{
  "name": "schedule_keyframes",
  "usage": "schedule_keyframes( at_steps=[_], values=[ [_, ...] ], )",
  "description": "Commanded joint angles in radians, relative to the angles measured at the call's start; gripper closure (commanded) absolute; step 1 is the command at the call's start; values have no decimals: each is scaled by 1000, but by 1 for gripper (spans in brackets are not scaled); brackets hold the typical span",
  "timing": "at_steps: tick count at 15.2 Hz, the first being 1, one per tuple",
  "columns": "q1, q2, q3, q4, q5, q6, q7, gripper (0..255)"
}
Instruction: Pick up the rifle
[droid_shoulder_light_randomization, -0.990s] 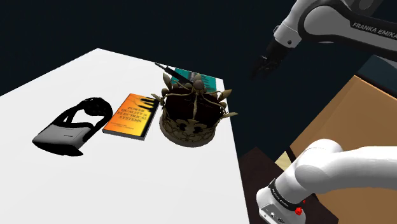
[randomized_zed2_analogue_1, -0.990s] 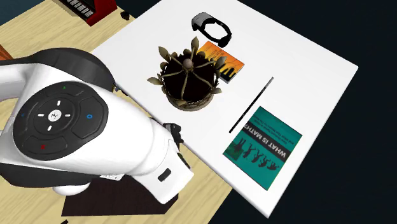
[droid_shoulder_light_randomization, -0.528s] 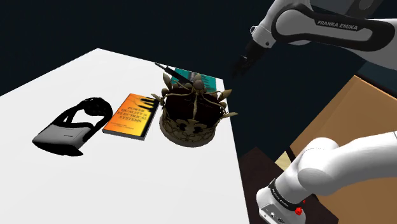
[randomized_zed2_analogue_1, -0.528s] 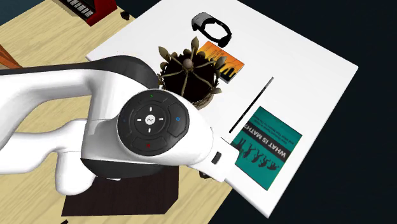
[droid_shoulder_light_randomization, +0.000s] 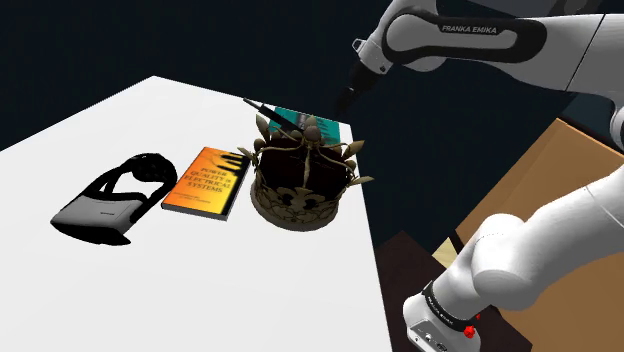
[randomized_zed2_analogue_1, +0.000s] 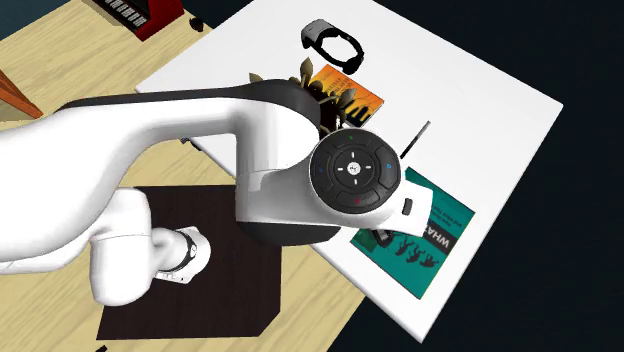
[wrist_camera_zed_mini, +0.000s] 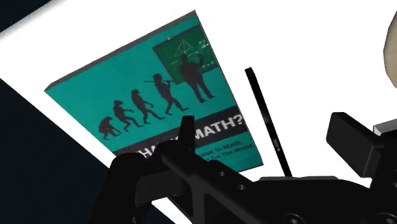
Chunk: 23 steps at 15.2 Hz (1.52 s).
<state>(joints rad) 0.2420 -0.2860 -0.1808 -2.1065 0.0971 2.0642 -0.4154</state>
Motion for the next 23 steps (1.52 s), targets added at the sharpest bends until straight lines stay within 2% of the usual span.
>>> schedule_keyframes(
  at_steps=[1,10,18,20,21,23],
  values=[
    [26,69,-7,45,36,27,-71,0],
    [99,329,17,272,189,60,-350,0],
    [101,355,23,202,214,153,-389,0],
    [101,355,23,202,214,153,-389,0],
    [101,355,23,202,215,153,-390,255],
    [101,356,23,202,215,153,-390,255]
  ],
)
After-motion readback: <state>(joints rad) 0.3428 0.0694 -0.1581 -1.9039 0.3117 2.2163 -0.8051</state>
